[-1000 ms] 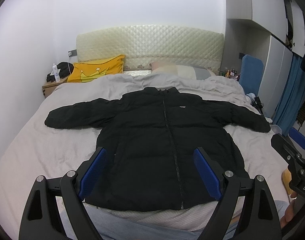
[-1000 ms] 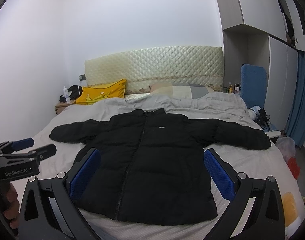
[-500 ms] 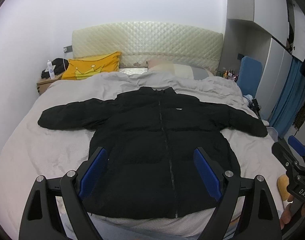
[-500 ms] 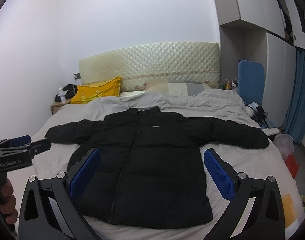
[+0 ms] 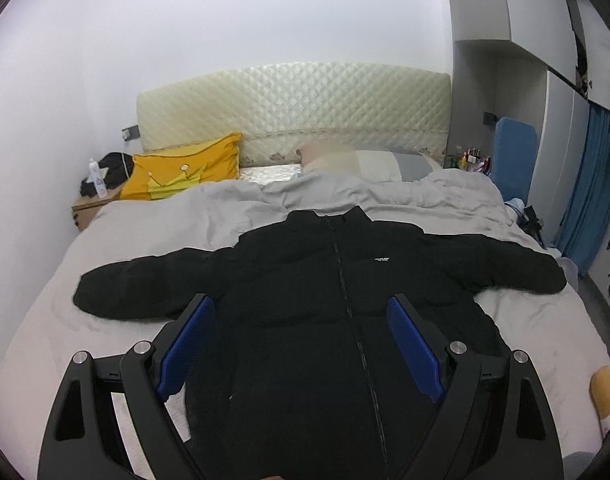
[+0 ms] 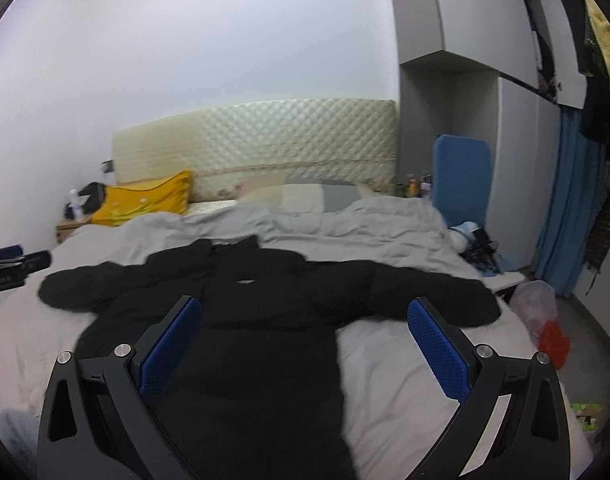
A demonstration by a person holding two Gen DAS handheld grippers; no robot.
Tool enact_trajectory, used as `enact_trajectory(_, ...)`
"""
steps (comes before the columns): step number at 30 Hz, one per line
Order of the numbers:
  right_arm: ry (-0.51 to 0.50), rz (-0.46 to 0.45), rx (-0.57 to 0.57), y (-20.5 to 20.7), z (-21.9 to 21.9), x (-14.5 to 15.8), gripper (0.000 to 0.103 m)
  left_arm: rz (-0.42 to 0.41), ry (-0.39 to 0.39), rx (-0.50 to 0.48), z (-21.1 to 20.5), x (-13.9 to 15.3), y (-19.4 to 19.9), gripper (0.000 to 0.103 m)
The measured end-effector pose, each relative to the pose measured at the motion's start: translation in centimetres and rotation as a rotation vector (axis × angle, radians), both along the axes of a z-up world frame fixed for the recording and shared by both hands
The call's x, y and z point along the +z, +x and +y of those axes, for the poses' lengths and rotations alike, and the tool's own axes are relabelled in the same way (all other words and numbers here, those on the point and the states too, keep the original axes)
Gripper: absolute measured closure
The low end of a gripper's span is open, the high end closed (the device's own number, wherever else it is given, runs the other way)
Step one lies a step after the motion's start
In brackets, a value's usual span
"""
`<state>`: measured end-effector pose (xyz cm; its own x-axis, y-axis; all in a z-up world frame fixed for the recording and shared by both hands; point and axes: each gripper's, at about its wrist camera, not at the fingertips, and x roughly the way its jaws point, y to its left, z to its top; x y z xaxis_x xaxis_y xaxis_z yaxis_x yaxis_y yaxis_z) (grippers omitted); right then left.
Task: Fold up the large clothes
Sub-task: 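Reach the right tool to the jacket sleeve cuff and grasp it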
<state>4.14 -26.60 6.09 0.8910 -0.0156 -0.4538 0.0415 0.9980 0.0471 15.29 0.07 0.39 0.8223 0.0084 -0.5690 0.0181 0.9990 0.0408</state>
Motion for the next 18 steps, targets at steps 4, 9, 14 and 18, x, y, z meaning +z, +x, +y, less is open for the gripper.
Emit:
enact_trajectory(4,0.035,0.006,-0.023,2.6,-3.5,-1.0,0.0,-0.006,-0.063,-0.027,0.9,-2.8,2.0,0.014)
enact_trajectory(9,0.093,0.055,-0.088,7.5,-9.7,-3.7,0.0,0.016,-0.121,-0.05,1.4,-6.6,3.6,0.014)
enact_trajectory(14,0.158,0.074,-0.146,11.5,-15.5,-7.8,0.0,0.031,-0.121,-0.038,1.7,-9.7,5.0,0.014)
enact_trajectory(18,0.232,0.098,-0.222,14.6,-20.5,-12.3,0.0,0.074,-0.192,-0.042,2.0,-12.0,5.9,0.014)
